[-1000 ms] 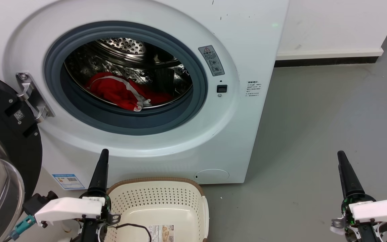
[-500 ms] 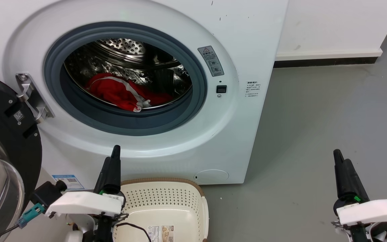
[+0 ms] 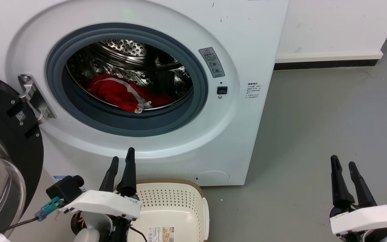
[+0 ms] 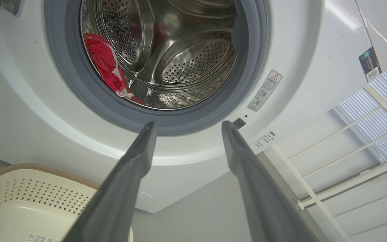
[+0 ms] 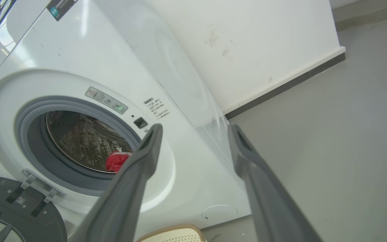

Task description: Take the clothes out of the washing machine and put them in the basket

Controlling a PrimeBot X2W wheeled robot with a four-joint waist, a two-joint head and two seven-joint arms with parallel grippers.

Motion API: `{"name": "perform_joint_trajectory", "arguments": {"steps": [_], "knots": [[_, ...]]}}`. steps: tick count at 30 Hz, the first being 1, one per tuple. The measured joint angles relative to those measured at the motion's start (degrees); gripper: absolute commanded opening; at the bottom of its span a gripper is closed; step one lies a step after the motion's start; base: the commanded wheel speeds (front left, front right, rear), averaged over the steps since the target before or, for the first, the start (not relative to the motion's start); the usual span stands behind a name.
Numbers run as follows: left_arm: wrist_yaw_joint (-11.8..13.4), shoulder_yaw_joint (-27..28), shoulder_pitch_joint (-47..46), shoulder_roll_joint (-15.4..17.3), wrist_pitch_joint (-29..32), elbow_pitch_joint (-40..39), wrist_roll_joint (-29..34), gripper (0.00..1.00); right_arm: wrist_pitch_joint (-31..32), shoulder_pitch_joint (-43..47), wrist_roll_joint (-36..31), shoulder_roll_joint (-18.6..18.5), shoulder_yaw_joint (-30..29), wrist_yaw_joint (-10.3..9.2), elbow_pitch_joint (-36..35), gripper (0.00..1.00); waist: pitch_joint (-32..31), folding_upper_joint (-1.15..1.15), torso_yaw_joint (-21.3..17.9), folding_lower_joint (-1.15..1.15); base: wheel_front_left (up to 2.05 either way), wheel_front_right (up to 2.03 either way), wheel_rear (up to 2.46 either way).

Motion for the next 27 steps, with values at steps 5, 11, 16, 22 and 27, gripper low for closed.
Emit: {"name": "perform_joint_trajectory", "arguments": {"steps": [5,11,16,22,27], "knots": [[0.74,-0.87,-0.74,0.01,-0.90,0.49,4.71,1.00,-0.84,0.12,-4.31,-0.01,0.18,0.00,-0.03,1.00,-0.14,0.00,0.07,0.00,0.00,0.00,0.00],[1.24,-2.02,-0.88,0.01,-1.82,1.01,9.39,1.00,-1.57,0.47,-9.15,-0.01,0.21,0.00,-0.02,1.00,-0.29,0.00,0.12,0.00,0.00,0.00,0.00],[1.74,-2.88,-1.12,0.02,-2.47,1.57,13.63,1.00,-1.92,1.15,-13.13,-0.01,0.47,0.00,-0.15,1.00,-0.40,0.00,0.18,0.00,0.00,0.00,0.00],[2.29,-3.98,-1.63,0.02,-3.43,2.18,18.06,1.00,-2.40,1.32,-17.20,-0.01,0.96,0.00,-0.47,1.00,-0.43,0.00,0.23,0.00,0.00,0.00,0.00],[3.35,-4.23,-1.92,0.02,-4.11,2.56,21.65,1.00,-2.66,1.38,-20.38,-0.01,1.14,0.01,-0.67,1.00,-0.42,0.00,0.17,0.00,0.00,0.00,0.00]]}}
